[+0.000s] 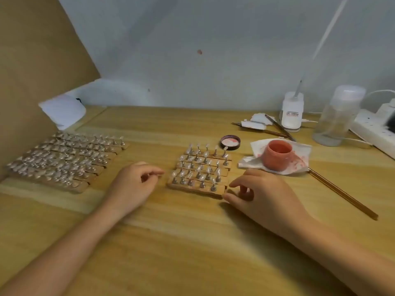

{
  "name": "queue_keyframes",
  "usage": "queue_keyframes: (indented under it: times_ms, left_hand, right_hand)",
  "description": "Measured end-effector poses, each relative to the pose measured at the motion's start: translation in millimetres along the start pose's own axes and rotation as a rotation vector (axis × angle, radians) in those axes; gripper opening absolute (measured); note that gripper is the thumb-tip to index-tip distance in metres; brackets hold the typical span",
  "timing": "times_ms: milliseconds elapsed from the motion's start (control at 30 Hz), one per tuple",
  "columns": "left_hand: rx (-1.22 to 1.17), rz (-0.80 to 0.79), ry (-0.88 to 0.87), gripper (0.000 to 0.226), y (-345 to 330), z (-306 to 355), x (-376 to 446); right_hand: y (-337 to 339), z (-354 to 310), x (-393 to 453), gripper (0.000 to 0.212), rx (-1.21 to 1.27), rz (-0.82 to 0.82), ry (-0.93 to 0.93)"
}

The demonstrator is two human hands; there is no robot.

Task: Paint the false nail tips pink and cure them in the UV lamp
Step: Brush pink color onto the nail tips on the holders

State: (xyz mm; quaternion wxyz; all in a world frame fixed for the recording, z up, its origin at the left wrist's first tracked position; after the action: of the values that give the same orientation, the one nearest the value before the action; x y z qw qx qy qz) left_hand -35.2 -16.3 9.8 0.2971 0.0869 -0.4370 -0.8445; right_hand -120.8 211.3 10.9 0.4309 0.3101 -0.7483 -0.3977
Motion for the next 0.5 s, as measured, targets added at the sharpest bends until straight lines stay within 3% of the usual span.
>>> queue_keyframes:
  times_ms: [233,500]
  left_hand:
    - [0.007,-0.071,-0.005,0.026,-9,2,-5]
    - [-0.048,-0.187,-0.083,0.019,-6,13,-21]
  right_hand:
    - [-5,-6,3,0.029,-0.026,0.011,0.056]
    - [5,4,-3,0.036,-0.036,-0.017,0.017]
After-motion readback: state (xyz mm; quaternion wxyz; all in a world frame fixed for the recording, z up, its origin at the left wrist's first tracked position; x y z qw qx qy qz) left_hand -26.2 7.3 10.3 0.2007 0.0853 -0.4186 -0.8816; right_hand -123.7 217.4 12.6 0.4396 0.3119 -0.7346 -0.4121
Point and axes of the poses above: each hand's wrist, its own x-axis towards the middle knuckle, its own y-axis out of the back of the hand, z = x × y, the point moved 4 cm from there along x, towards the middle knuckle, and after that the axes turned 13 degrees about y, right-handed, at the moved point
